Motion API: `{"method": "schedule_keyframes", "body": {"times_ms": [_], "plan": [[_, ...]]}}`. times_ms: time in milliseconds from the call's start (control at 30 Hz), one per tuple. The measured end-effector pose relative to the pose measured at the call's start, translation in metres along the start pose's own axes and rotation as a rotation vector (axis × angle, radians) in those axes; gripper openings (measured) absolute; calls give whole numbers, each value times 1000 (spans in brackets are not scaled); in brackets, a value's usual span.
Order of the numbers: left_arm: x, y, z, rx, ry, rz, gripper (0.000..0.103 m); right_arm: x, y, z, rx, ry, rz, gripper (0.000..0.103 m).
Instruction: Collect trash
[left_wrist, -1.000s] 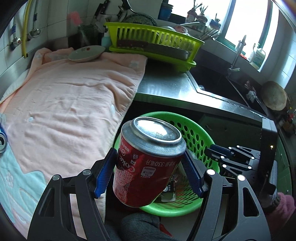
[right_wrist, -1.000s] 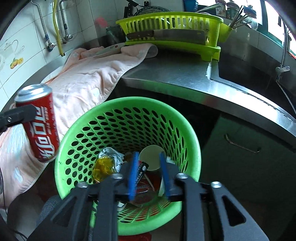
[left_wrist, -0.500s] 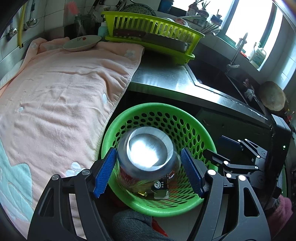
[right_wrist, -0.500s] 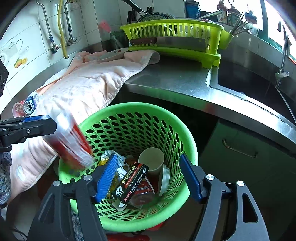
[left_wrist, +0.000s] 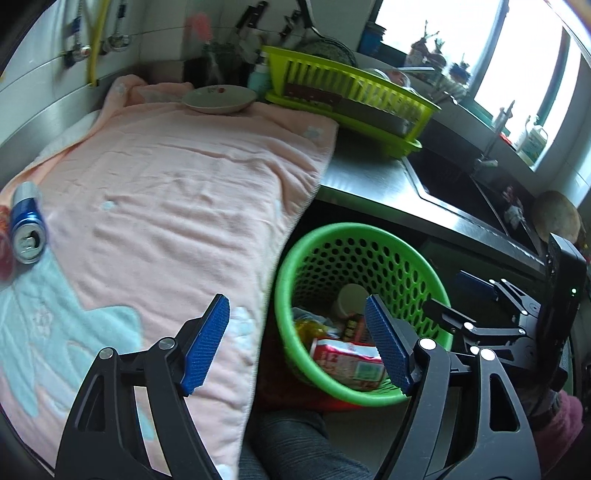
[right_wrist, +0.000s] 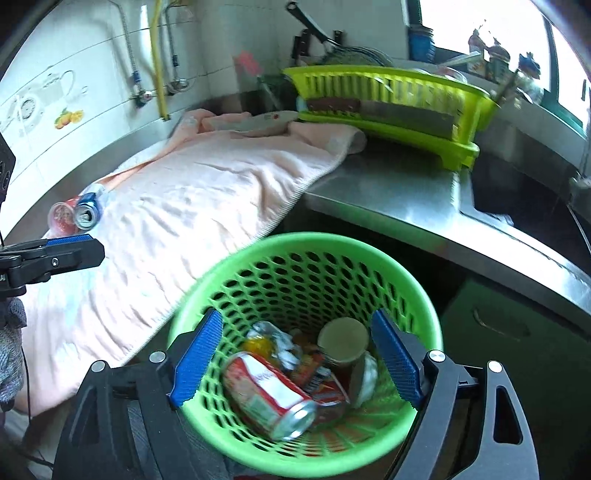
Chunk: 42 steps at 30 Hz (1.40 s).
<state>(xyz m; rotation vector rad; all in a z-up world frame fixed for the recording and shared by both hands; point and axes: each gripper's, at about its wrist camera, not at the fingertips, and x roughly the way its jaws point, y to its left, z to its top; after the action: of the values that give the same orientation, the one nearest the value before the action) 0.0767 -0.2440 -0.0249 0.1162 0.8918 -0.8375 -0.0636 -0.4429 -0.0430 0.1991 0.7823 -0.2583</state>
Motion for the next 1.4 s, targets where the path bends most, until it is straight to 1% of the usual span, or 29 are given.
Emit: {"method": "schedule_keyframes", "body": {"times_ms": [133,233,433,533,667,1000,1067,1400], "plan": [[-22,35,0,-53,-30,61,77,3,27,14,-30,-9,38,83],[-37,63,1,-99,-49,102,77,8,48,27,-49,-9,84,83],[-63,112,-1,-182,-81,180,77,22,96,47,-110,-10,143,83],[-76,132,-4,-216,-101,208,77,31,120,57,-141,-4,179,83],[-94,157,-9,-259,-124,242,78,37,148,66,-184,-4,206,83],[-128,211,-12,-338,-163,298,78,49,208,79,-250,4,248,83],[-134,221,-11,-355,-171,301,80,51,217,82,-258,6,254,83],[-150,261,-4,-416,-196,301,81,60,257,93,-294,9,268,84]]}}
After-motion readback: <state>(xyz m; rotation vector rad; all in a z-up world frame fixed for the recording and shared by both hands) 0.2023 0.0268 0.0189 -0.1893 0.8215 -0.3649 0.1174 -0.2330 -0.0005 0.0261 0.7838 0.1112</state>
